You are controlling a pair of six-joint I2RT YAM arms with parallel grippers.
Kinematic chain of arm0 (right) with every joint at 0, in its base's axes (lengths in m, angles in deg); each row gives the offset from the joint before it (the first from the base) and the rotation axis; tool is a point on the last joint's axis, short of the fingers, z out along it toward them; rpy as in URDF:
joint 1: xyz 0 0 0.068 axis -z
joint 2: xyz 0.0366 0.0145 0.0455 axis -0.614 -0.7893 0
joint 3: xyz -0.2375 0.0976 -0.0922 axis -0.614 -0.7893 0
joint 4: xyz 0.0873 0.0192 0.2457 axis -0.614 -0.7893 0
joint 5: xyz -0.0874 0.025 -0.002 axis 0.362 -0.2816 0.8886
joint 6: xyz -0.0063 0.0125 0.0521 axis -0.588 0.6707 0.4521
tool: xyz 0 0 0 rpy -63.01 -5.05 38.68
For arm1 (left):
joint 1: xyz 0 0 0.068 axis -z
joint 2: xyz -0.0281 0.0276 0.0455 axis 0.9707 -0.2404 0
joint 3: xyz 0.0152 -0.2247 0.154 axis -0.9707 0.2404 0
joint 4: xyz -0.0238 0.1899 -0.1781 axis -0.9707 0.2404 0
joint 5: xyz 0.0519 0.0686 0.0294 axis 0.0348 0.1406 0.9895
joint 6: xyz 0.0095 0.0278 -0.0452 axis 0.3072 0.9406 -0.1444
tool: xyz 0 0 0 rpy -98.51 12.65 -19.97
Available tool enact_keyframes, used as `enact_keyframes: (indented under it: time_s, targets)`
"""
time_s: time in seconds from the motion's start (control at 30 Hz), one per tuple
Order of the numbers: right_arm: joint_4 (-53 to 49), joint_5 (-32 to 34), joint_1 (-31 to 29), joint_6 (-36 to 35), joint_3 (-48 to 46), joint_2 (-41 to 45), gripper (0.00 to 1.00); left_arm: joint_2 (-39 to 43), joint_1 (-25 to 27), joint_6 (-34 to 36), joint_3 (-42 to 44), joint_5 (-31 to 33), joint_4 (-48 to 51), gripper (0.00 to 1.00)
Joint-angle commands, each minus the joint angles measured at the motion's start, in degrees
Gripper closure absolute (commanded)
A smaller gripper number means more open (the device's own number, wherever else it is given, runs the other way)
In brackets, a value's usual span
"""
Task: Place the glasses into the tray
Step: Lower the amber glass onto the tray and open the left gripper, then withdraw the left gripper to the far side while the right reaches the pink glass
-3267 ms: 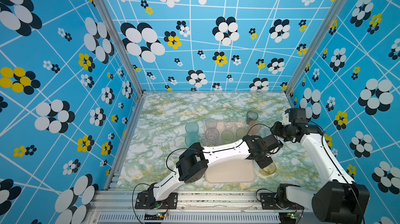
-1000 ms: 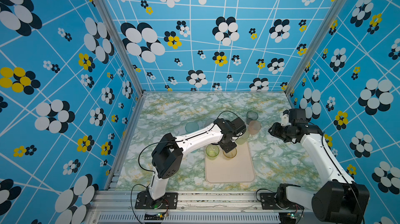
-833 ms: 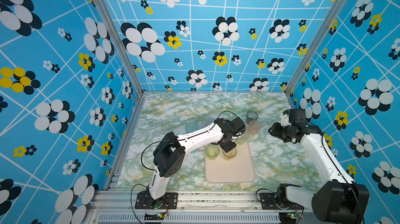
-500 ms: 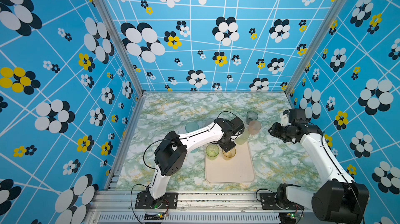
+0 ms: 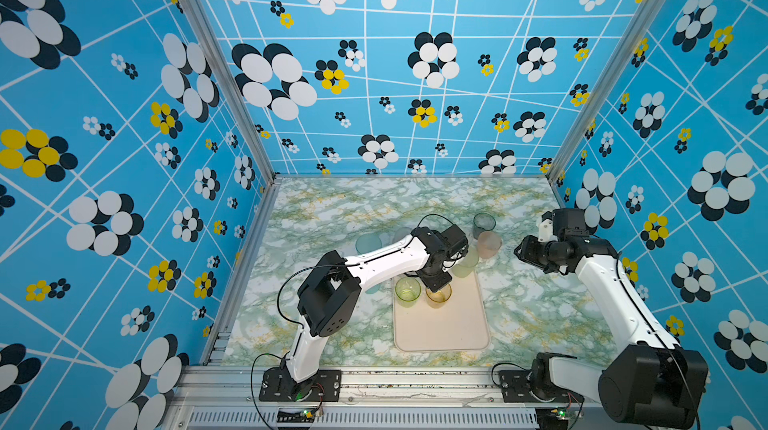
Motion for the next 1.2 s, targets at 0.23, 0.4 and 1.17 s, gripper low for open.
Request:
enact_keyframes:
  time_s: [0.23,0.4,1.17]
  targets:
    - [-1.2,1.2,-1.4,-0.3,2.5,-1.8,0.56,2.0,-0.6,0.1,2.1,1.0,-1.0,0.72]
    - [-0.4,1.8,-1.6,-0.2,3.1,-3.7,0.56,7.5,-0.4,0.2,2.3,2.3,-1.9,0.72]
    - [4.2,0.0,-3.6,0.6,13.0,-23.0,0.68,38.2,-21.3,-13.9,25.4,-9.7,-24.1,0.74]
